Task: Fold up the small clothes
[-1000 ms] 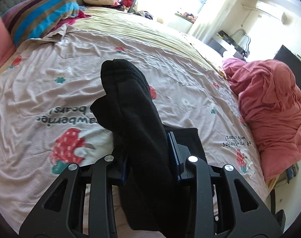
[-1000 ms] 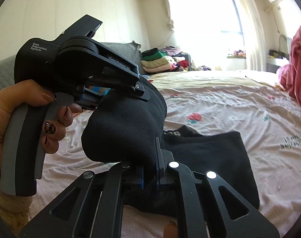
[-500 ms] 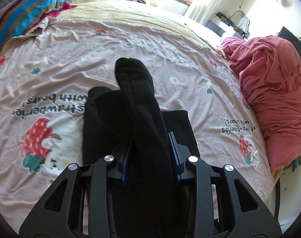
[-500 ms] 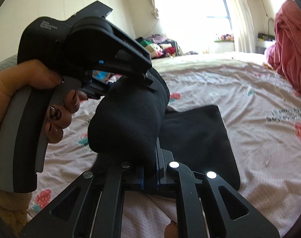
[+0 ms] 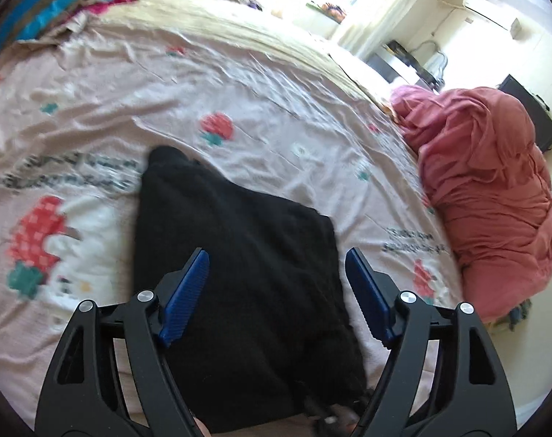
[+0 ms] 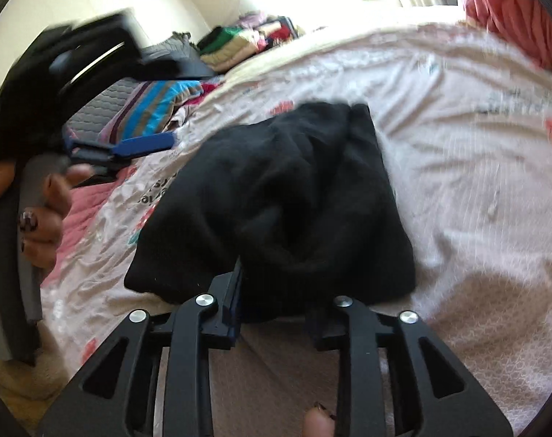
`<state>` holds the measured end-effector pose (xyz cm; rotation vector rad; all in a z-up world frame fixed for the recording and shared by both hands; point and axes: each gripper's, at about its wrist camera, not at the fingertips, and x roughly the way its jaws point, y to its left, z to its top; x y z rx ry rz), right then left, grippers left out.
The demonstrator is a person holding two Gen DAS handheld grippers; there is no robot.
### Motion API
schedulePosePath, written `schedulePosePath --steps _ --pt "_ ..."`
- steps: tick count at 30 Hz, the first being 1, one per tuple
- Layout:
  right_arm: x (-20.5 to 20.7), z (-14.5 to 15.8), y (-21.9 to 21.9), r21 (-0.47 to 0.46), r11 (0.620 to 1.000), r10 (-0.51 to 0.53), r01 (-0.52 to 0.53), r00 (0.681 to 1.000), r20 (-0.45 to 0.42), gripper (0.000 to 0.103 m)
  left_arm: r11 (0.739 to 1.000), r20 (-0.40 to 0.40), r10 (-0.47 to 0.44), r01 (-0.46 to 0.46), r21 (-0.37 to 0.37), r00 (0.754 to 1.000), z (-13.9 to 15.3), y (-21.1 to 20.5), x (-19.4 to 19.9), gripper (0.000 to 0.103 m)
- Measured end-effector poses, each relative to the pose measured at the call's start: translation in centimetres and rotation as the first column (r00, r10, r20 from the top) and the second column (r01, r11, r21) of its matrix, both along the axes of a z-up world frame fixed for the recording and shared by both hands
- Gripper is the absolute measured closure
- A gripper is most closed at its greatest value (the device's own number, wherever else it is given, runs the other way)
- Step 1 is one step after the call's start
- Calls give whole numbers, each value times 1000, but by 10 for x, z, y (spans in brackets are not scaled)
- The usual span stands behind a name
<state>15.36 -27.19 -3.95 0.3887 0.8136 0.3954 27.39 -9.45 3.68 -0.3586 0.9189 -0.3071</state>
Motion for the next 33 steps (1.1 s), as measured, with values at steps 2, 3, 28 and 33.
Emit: schedulePosePath --steps 2,3,28,33 --pt "2 0 -11 65 998 6 -4 999 -33 61 999 10 33 -33 36 999 -2 13 -4 33" --pt "3 1 -14 95 995 23 -18 999 -46 54 997 6 48 -49 52 999 -6 21 -7 33" --pt "90 57 -3 -102 978 184 -184 983 -2 84 987 -24 37 -33 160 999 -44 37 -36 32" --pt "96 64 -4 -180 967 193 -179 979 60 84 987 -21 23 -19 158 1000 -42 33 -38 32"
